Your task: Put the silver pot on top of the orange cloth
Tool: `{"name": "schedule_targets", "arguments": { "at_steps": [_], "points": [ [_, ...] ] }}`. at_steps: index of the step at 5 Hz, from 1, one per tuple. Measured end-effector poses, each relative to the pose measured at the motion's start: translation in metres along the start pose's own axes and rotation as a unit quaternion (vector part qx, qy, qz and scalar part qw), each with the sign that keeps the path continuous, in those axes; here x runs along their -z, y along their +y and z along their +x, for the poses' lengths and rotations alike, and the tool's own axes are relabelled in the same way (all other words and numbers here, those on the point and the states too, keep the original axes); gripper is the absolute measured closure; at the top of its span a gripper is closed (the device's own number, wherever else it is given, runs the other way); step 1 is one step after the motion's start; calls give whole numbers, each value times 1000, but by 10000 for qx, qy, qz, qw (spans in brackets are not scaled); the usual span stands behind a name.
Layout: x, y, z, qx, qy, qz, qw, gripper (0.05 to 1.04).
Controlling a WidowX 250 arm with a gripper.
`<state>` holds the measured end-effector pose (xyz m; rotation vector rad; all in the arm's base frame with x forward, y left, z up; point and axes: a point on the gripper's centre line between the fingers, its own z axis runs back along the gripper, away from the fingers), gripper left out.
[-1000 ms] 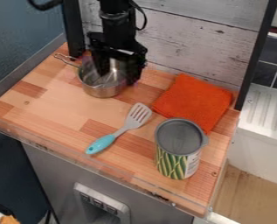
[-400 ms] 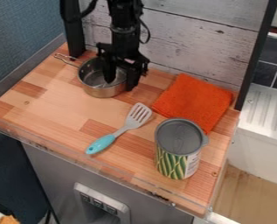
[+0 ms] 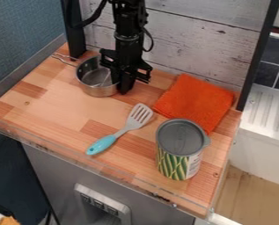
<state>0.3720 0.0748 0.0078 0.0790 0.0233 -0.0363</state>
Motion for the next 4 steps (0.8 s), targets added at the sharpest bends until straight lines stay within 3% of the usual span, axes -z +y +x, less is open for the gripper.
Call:
{"name": "schedule_targets", "arguments": {
  "at_steps": [1, 2, 4],
  "points": [
    [-6, -9, 0, 137, -24, 14, 9999, 1000],
    [-39, -41, 7, 368, -311, 54, 9988, 1001],
    [-54, -129, 5, 786, -448, -19, 9959, 1001]
  ]
}}
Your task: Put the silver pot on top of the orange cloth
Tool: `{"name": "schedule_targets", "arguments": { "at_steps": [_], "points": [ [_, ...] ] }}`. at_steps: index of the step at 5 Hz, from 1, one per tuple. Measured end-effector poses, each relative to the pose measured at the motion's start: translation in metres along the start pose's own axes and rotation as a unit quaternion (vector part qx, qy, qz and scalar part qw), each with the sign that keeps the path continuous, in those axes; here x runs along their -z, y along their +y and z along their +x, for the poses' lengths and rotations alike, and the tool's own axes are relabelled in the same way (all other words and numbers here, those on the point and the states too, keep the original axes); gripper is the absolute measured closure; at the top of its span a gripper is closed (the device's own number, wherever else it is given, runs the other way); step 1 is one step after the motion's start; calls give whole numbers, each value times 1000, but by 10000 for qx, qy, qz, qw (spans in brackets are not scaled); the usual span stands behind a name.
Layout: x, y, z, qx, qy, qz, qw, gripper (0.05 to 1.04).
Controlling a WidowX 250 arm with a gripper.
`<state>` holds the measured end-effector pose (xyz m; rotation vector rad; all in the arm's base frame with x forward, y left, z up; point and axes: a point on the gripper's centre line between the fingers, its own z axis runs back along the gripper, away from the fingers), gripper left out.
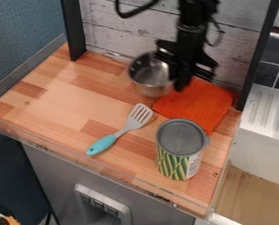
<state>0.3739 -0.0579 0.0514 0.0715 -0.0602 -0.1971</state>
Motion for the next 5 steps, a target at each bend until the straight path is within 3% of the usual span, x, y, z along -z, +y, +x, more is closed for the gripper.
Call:
{"name": "schedule_targets", "arguments": {
  "at_steps": [1, 2, 4, 5],
  "points": [
    [4, -34, -4, 335, -17, 17, 9994, 1001],
    [18, -44, -6, 438, 76, 37, 9990, 1001],
    [27, -38, -7, 287, 158, 102, 9994, 970],
    [30, -36, -14, 232, 284, 101, 9993, 785]
  ]
}}
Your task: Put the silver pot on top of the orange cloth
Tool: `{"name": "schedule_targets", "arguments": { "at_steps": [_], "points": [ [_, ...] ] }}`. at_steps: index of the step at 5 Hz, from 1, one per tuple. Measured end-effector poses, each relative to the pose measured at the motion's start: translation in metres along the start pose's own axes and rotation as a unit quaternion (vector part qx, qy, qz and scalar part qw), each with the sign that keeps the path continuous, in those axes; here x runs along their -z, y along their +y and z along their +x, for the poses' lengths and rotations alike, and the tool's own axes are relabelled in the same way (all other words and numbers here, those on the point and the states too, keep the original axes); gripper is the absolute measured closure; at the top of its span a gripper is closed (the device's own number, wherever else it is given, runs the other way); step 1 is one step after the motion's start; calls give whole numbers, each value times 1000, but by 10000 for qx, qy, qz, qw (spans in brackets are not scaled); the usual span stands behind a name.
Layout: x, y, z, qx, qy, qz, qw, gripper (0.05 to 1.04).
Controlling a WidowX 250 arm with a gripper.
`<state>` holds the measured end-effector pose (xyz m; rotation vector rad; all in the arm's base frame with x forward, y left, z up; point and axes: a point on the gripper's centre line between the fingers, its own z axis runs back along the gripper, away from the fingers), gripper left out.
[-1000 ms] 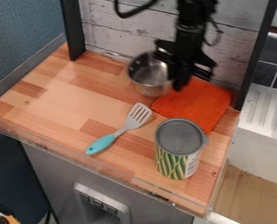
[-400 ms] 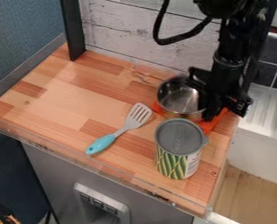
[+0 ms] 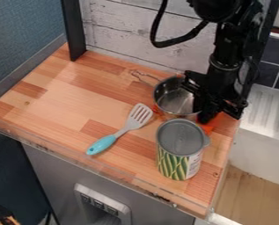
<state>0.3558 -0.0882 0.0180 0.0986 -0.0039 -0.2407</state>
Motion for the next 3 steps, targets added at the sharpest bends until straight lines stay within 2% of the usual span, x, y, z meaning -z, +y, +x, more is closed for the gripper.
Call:
{"name": "schedule_targets", "arguments": {
  "at_steps": [1, 2, 3],
  "points": [
    [-34, 0, -3, -86, -298, -36, 9995, 497],
    [-58, -4, -10, -44, -478, -175, 9987, 201],
    [-70, 4, -18, -112, -519, -313, 9981, 65]
  ]
}}
